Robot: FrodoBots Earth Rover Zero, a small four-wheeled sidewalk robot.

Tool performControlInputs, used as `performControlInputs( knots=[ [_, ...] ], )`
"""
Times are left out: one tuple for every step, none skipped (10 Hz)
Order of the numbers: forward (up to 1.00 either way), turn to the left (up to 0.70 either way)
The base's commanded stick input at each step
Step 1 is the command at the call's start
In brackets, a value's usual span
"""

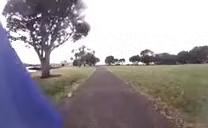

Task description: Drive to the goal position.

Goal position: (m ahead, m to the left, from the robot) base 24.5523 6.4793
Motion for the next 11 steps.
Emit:
performControlInputs(
  knots=[
    [0.70, 0.00],
    [0.70, 0.00],
    [0.70, 0.00],
    [0.70, 0.00],
    [0.70, 0.00],
    [0.70, 0.00],
    [0.70, 0.00],
    [0.70, -0.02],
    [0.70, -0.04],
    [0.70, -0.14],
    [0.70, -0.14]
  ],
)
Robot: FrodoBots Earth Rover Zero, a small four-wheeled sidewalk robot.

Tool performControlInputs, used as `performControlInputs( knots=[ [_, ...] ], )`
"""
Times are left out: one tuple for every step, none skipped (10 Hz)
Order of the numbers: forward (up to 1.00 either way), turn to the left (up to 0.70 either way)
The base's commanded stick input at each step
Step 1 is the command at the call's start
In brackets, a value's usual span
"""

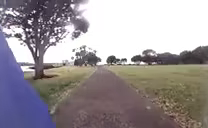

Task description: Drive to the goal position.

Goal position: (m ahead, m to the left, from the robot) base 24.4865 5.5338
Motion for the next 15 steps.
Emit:
performControlInputs(
  knots=[
    [0.70, -0.14],
    [0.70, -0.14],
    [0.70, 0.00],
    [0.70, 0.00],
    [0.70, 0.00],
    [0.70, 0.00],
    [0.70, 0.00],
    [0.70, 0.00],
    [0.70, 0.00],
    [0.70, 0.00],
    [0.70, 0.00],
    [0.70, 0.00],
    [0.70, 0.00],
    [0.70, 0.00],
    [0.70, 0.00]
  ],
)
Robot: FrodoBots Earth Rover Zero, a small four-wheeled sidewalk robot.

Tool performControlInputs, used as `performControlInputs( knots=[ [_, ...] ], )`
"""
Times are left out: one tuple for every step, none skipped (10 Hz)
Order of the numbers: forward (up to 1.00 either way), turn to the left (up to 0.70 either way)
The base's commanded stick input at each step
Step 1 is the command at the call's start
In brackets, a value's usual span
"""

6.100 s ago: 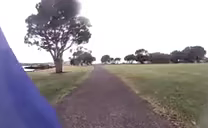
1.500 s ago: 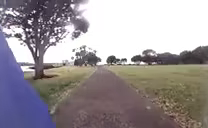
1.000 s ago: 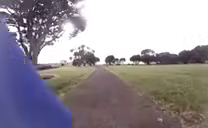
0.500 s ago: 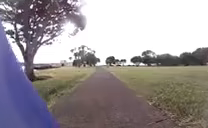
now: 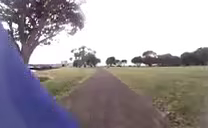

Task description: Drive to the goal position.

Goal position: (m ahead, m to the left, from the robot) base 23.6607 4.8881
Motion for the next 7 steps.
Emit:
performControlInputs(
  knots=[
    [0.70, 0.00],
    [0.70, 0.00],
    [0.70, 0.00],
    [0.70, 0.00],
    [0.70, 0.00],
    [0.70, 0.00],
    [0.70, 0.00]
  ],
)
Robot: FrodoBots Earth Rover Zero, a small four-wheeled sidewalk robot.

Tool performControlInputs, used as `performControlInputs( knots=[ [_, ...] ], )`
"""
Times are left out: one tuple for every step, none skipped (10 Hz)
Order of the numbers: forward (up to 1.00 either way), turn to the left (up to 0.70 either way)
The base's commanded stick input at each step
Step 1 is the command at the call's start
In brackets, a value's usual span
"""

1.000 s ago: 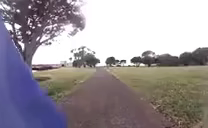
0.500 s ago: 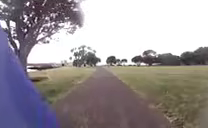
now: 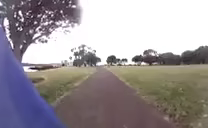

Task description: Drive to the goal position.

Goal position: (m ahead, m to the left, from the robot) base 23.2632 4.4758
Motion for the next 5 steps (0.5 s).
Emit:
performControlInputs(
  knots=[
    [0.70, 0.00],
    [0.70, 0.00],
    [0.70, 0.00],
    [0.70, 0.00],
    [0.70, 0.00]
  ],
)
